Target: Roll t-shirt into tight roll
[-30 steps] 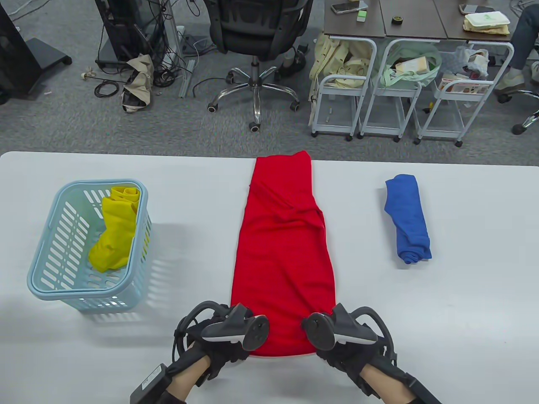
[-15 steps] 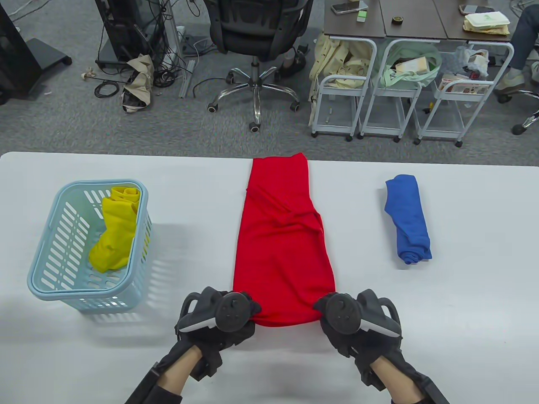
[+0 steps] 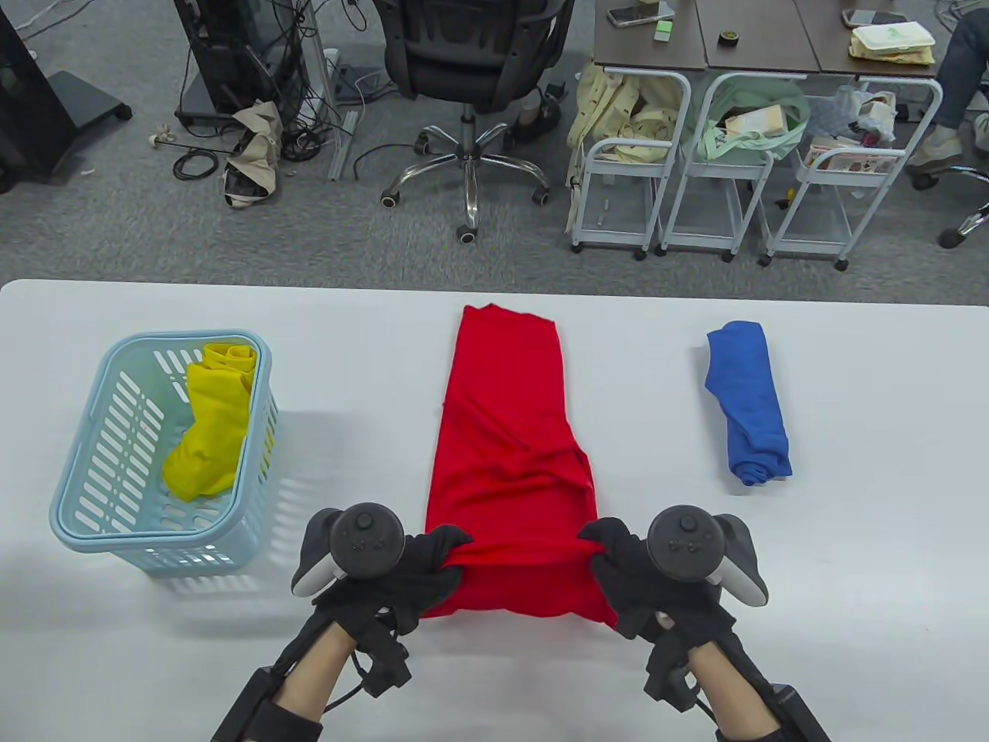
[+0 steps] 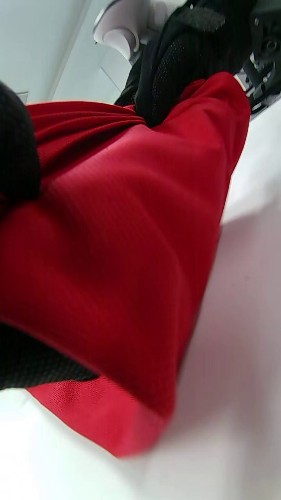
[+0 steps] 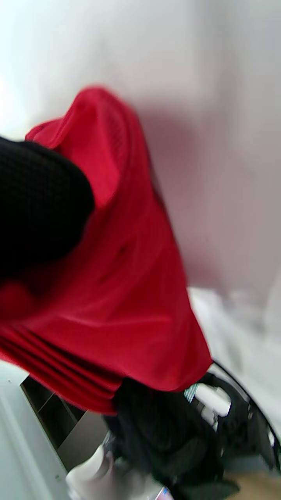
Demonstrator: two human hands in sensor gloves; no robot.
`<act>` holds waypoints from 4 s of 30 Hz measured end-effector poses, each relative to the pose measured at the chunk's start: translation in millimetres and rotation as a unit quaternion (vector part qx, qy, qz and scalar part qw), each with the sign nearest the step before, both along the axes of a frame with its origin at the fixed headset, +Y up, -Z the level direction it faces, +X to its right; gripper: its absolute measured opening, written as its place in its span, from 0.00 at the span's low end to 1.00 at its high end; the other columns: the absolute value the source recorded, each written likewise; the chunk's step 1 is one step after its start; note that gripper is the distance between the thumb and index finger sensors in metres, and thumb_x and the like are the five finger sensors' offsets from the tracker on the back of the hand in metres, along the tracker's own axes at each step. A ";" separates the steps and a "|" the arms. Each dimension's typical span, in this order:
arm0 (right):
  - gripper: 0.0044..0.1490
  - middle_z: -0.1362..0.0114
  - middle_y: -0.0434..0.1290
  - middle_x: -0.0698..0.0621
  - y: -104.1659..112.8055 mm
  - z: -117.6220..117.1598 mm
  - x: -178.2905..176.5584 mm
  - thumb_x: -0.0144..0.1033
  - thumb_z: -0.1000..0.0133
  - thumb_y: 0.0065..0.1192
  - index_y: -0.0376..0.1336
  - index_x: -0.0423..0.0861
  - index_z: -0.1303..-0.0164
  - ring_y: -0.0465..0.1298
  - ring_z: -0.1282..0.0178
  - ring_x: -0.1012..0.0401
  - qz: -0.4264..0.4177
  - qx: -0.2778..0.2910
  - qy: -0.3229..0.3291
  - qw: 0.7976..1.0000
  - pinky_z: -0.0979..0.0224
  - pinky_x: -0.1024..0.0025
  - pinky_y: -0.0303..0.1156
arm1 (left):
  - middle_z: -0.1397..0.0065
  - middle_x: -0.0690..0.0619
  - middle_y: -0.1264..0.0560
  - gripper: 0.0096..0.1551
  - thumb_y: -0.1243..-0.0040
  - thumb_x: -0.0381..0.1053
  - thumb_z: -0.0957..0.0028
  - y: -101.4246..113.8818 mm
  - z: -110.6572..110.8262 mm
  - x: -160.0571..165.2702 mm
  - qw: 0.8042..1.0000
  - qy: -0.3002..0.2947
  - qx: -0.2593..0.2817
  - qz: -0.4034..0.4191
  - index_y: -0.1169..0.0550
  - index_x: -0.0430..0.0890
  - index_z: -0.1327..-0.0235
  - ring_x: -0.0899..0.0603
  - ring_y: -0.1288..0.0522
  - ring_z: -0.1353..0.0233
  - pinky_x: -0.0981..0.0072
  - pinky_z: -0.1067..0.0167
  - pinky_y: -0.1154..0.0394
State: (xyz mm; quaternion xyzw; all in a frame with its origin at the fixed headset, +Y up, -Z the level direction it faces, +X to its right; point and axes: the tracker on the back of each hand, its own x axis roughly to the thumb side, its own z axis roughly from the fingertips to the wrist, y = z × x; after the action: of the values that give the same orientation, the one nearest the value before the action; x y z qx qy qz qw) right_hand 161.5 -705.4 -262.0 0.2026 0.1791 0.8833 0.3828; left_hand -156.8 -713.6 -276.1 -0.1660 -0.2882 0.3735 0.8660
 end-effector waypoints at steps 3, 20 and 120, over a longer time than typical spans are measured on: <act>0.25 0.37 0.73 0.48 -1.8 0.0 0.8 0.39 0.31 0.44 0.51 0.43 0.26 0.87 0.64 0.68 -0.040 -0.030 0.012 0.999 0.60 0.77 0.84 | 0.61 0.59 0.13 0.26 0.50 0.54 0.47 -5.6 -2.4 -4.5 0.996 -0.031 -0.080 0.025 0.25 0.45 0.39 0.55 0.08 0.64 0.59 0.51 0.12; 0.26 0.23 0.63 0.51 -4.7 -10.0 -2.2 0.46 0.33 0.55 0.58 0.55 0.25 0.76 0.39 0.57 0.227 0.072 -0.084 0.968 0.37 0.60 0.72 | 0.31 0.53 0.25 0.26 0.47 0.63 0.43 -2.3 -4.4 4.8 0.958 0.088 0.142 -0.234 0.25 0.57 0.35 0.43 0.20 0.33 0.43 0.30 0.28; 0.26 0.34 0.70 0.49 -51.1 -3.9 0.0 0.51 0.36 0.55 0.62 0.49 0.33 0.78 0.45 0.58 0.313 -0.060 0.011 0.948 0.36 0.52 0.71 | 0.28 0.54 0.23 0.25 0.40 0.57 0.45 -5.0 27.0 32.1 0.921 0.023 0.191 -0.339 0.24 0.61 0.32 0.43 0.23 0.30 0.42 0.26 0.32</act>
State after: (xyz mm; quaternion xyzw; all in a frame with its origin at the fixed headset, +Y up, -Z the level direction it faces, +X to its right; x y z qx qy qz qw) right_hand 161.6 -756.5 -265.9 0.1224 0.2906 0.9440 0.0972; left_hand -124.7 -718.6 -249.1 -0.0769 -0.2604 -0.0009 0.9624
